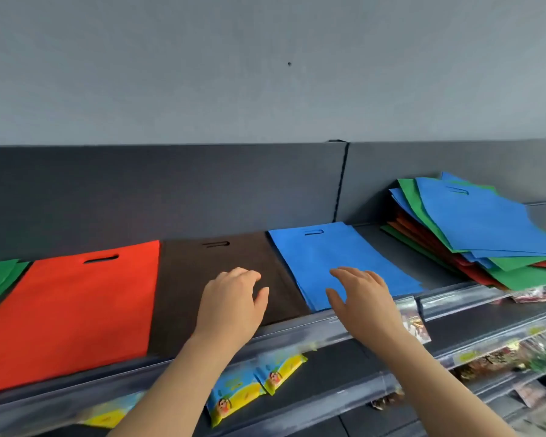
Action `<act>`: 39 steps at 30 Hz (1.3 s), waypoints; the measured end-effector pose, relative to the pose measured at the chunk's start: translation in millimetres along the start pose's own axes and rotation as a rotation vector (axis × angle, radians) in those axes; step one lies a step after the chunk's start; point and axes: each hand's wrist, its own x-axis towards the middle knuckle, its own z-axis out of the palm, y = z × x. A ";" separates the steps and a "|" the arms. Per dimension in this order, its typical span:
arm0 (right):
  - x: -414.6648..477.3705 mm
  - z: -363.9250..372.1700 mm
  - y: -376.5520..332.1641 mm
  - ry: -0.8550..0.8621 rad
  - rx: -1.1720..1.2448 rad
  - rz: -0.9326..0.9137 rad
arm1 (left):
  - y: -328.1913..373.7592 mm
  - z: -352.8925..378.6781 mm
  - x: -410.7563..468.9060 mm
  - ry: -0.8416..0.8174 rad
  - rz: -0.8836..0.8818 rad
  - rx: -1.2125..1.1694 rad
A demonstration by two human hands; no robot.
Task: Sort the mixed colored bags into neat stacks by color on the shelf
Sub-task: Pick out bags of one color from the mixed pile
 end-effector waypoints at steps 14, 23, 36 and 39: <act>7.0 -50.7 225.7 0.041 -0.061 0.226 | 194.2 112.3 84.2 -0.101 0.172 -0.085; 53.4 -71.0 332.0 0.076 -0.165 0.384 | 276.7 161.7 168.0 -0.160 0.268 -0.141; 99.8 -67.5 461.4 -0.114 -0.018 0.412 | 359.1 232.7 239.4 -0.312 -0.067 -0.462; 96.6 -65.2 468.1 -0.107 0.059 0.284 | 360.2 242.4 245.4 -0.266 -0.231 -0.575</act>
